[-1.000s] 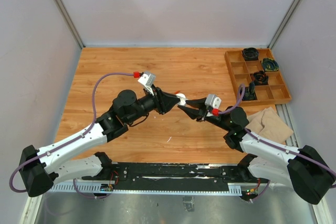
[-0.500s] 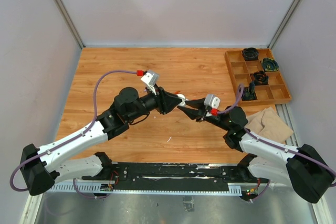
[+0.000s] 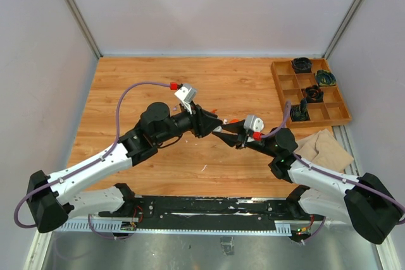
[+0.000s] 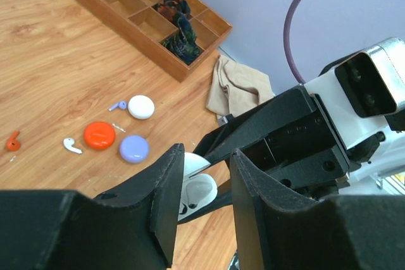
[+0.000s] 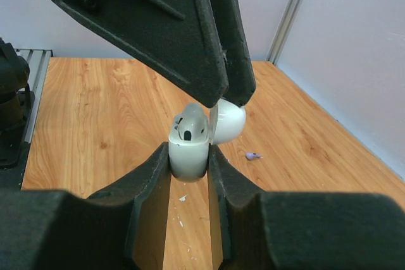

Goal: Insert the wireless bluetooth earbuds into the charging case
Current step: Place the earbud in the charging case, then close the charging case.

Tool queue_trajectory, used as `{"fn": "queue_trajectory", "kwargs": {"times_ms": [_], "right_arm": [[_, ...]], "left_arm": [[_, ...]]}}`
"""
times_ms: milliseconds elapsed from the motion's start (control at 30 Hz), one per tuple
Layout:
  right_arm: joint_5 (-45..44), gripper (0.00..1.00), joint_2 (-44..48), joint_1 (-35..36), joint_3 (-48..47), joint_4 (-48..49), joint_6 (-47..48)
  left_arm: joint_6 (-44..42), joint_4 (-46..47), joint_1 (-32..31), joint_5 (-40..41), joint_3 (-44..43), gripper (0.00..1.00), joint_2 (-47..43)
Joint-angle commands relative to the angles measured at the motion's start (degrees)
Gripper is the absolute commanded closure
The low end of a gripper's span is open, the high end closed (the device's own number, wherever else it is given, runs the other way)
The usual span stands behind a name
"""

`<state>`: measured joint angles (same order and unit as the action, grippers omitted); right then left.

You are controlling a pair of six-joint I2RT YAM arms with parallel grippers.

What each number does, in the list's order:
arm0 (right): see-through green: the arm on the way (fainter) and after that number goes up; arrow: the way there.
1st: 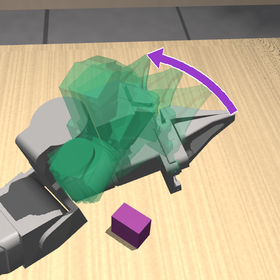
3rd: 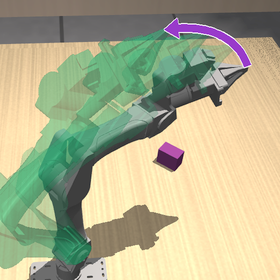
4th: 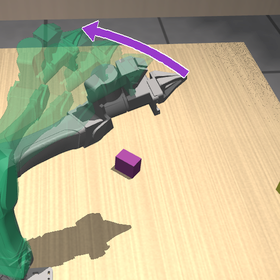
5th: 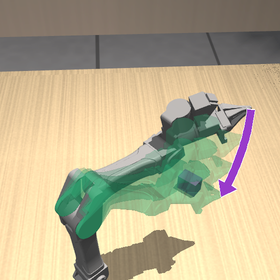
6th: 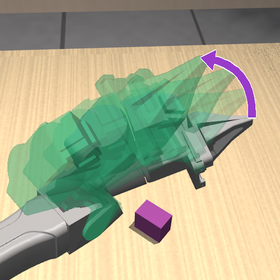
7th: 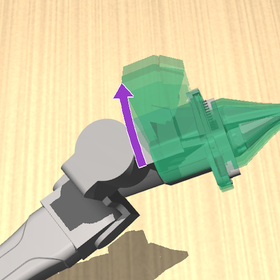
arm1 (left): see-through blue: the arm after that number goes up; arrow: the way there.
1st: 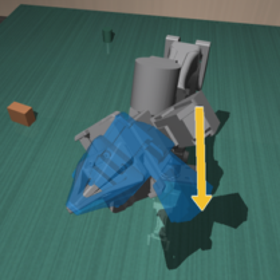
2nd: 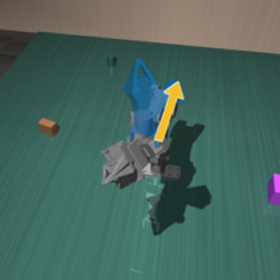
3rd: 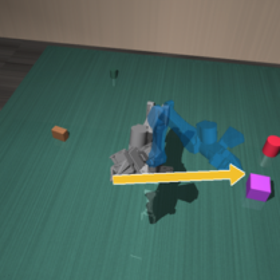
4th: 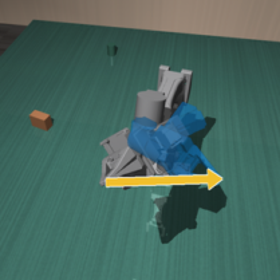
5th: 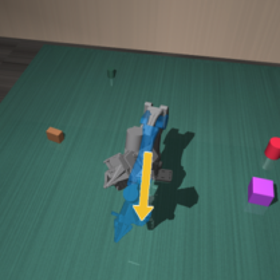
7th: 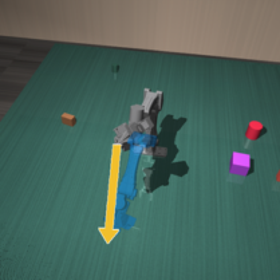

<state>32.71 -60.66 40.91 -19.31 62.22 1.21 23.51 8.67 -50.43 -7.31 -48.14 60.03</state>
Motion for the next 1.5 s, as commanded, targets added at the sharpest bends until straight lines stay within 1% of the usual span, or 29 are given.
{"fn": "queue_trajectory", "kwargs": {"times_ms": [0, 133, 233, 433, 533, 633, 733, 800, 900, 1000, 1100, 1267, 1467], "right_arm": [[1.9, 0.99, -0.2, 1.0, -2.6, 1.6, -0.7], [1.0, 0.99, 0.0, 1.0, -2.3, 1.5, -0.6], [0.2, 0.99, 0.3, 1.0, -2.1, 1.1, -0.2], [0.3, 0.99, 0.4, 0.9, -2.0, 0.7, 0.3], [1.3, 0.99, 0.6, 0.8, -2.3, 0.2, 0.6], [3.2, 0.99, 0.3, 0.7, -3.1, 0.1, 0.3], [4.9, 0.99, -0.5, 0.7, -3.7, 1.1, -0.7], [5.6, 0.99, -0.9, 0.6, -3.9, 1.9, -1.4], [6.8, 0.99, -1.5, 0.4, -4.2, 2.6, -2.4], [8.1, 0.99, -2.3, 0.3, -4.6, 2.9, -3.3], [8.3, 0.99, -3.0, 0.3, -4.6, 4.0, -4.3], [8.2, 0.99, -3.9, 0.1, -4.6, 5.2, -6.0], [7.7, 0.99, -4.7, -0.3, -4.2, 5.3, -6.9]], "left_arm": [[-1.6, -0.2, -0.2, -3.7, -2.3, 0.6, 0.9], [-1.6, -1.8, -0.2, -2.1, -2.6, 0.59, 0.0], [-2.0, -3.4, -0.2, 0.7, -2.2, 0.57, -2.0], [-3.7, -10.2, 0.0, 8.9, -3.5, 0.46, -5.4], [-3.7, -12.3, 0.8, 8.8, -3.7, 0.39, -6.6], [-1.9, -12.8, 3.3, 3.5, -3.4, 0.32, -7.0], [0.9, -12.1, 6.7, -3.2, -2.7, 0.27, -6.8], [2.7, -11.3, 8.9, -6.9, -2.0, 0.27, -6.5], [5.4, -9.5, 11.6, -13.5, -1.1, 0.26, -5.5], [9.1, -5.2, 13.6, -19.9, 0.5, 0.26, -4.6], [11.1, -2.3, 14.1, -24.4, 1.2, 0.26, -2.7], [13.9, 0.2, 14.6, -28.6, 1.8, 0.27, 1.1], [16.5, 4.5, 15.2, -32.2, 2.7, 0.33, 2.5]]}}
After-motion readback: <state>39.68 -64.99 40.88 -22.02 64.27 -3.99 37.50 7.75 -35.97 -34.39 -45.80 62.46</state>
